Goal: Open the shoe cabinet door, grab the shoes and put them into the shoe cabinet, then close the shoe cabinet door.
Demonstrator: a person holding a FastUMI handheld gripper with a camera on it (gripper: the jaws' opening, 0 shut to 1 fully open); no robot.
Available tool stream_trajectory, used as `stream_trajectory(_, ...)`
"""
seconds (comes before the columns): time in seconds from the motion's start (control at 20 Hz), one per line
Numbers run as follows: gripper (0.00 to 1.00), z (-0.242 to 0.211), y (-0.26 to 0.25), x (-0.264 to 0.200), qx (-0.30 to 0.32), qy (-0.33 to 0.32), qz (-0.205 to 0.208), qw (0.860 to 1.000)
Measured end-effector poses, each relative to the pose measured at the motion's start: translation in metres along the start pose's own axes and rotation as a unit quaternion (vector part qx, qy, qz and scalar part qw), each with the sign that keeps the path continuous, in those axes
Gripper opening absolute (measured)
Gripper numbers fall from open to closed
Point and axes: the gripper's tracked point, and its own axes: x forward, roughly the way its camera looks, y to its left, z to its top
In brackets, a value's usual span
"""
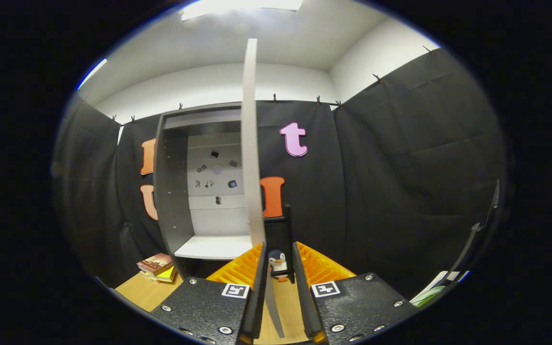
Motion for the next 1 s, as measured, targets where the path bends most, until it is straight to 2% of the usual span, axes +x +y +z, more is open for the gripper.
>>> stream_trajectory(0.15, 0.37, 0.019, 0.036, -0.019, -0.018, -0.020, 0.011, 1.000)
stream_trajectory(0.25, 0.47, 0.027, 0.065, -0.024, -0.023, -0.028, 0.023, 0.999)
stream_trajectory(0.35, 0.61, 0.036, 0.090, -0.027, -0.023, -0.034, 0.034, 0.999)
stream_trajectory(0.4, 0.73, 0.037, 0.104, -0.027, -0.023, -0.036, 0.039, 0.998)
stream_trajectory(0.6, 0.89, 0.038, 0.152, -0.028, -0.021, -0.039, 0.055, 0.998)
stream_trajectory(0.7, 0.93, 0.037, 0.173, -0.027, -0.024, -0.038, 0.062, 0.997)
stream_trajectory(1.0, 0.93, 0.028, 0.210, -0.017, -0.023, -0.028, 0.067, 0.997)
